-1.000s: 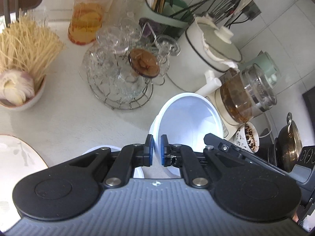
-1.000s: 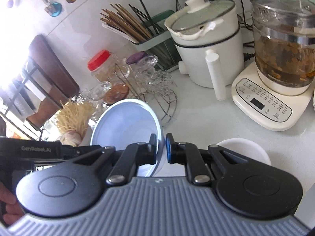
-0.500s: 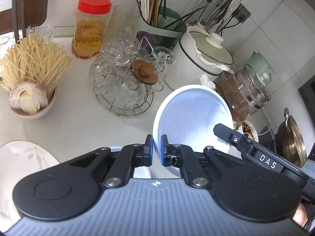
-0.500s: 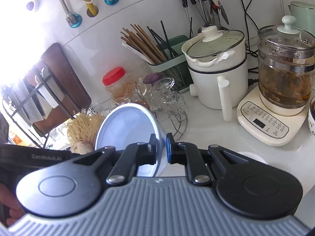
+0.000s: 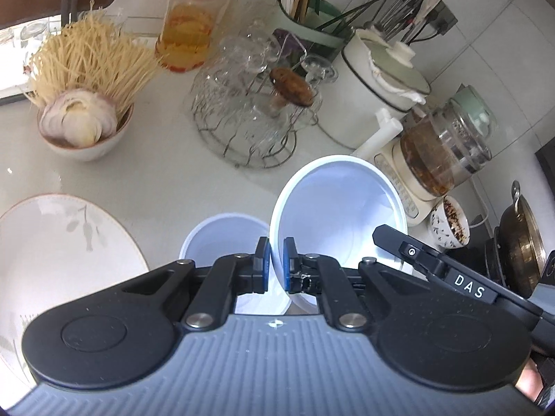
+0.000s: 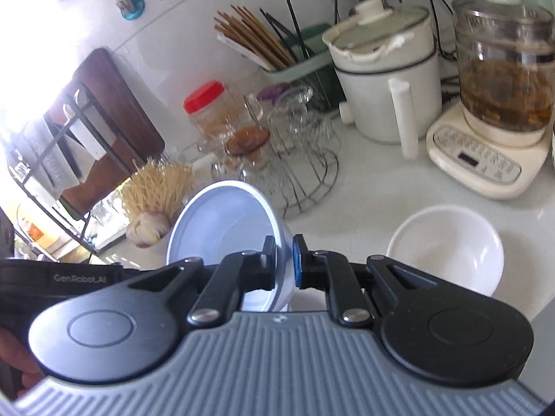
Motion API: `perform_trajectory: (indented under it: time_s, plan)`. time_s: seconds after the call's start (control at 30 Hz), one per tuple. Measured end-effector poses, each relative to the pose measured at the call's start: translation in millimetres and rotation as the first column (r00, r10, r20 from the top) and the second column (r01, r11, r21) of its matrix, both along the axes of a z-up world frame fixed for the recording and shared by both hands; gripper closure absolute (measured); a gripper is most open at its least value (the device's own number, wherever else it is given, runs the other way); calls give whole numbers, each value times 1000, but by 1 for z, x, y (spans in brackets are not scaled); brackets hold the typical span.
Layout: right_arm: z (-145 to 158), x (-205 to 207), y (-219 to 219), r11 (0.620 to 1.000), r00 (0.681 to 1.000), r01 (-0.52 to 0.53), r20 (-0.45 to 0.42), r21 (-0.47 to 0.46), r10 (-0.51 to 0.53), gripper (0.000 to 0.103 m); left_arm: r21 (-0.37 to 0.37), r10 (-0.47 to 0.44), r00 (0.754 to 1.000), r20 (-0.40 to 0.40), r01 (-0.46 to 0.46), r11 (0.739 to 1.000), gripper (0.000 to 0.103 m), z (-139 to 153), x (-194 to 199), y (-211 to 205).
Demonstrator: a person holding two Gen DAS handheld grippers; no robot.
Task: Organize plates and bowls
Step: 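Lift the translucent bowl and carry it over the first translucent bowl, then lower the bowl into the first translucent bowl and open the left gripper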
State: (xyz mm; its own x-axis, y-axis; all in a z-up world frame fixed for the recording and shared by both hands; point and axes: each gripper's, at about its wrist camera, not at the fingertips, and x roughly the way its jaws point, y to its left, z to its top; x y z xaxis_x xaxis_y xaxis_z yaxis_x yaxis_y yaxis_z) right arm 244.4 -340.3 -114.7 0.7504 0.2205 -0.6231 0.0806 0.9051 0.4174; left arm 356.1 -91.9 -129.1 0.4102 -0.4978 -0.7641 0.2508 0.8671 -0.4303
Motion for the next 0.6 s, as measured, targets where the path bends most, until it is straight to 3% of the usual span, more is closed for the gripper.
perform_trajectory:
  time_s: [0.6]
  plan:
    - [-36,7,22,996,989,-68,-125,50,74,89,72,65,997,-34,-62,995,94,-30,-9,24]
